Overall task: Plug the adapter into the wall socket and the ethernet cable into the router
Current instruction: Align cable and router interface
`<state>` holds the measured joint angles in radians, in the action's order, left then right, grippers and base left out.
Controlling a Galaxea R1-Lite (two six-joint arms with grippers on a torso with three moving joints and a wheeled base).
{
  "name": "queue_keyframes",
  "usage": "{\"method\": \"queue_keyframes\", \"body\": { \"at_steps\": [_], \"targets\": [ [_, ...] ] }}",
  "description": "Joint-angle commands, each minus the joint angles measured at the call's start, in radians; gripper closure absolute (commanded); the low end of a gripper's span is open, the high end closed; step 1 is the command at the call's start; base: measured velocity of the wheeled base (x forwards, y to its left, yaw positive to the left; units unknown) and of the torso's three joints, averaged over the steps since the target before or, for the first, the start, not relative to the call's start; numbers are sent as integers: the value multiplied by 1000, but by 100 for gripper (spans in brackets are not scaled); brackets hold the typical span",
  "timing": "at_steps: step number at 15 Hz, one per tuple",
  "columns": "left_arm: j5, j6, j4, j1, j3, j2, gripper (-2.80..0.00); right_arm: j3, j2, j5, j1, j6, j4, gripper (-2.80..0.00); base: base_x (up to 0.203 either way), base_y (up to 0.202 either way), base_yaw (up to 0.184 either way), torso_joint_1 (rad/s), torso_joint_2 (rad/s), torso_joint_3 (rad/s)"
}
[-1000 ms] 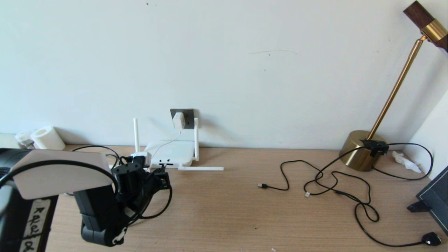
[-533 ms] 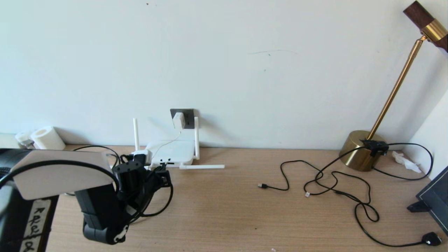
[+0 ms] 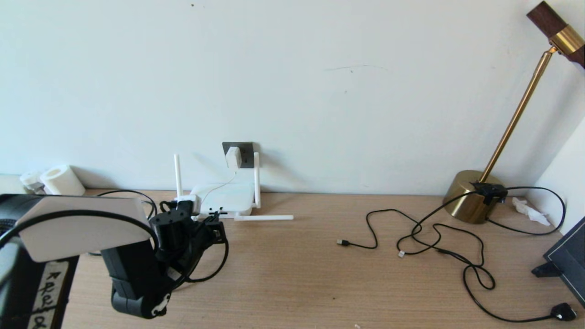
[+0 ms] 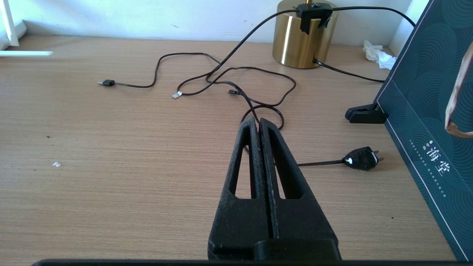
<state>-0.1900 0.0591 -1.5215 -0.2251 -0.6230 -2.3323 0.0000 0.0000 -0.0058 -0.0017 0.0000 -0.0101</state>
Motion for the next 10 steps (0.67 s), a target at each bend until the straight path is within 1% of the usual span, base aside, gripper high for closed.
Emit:
{"method": "queue_keyframes", "body": {
  "at_steps": [1, 10],
  "targets": [
    [-2, 1, -9, 0, 3, -9, 0, 0, 1, 0, 0, 0, -1, 0, 0, 0, 0, 0, 0, 0],
    [-8, 1, -9, -14, 20, -16, 0, 0, 0, 0, 0, 0, -1, 0, 0, 0, 0, 0, 0, 0]
  ]
}}
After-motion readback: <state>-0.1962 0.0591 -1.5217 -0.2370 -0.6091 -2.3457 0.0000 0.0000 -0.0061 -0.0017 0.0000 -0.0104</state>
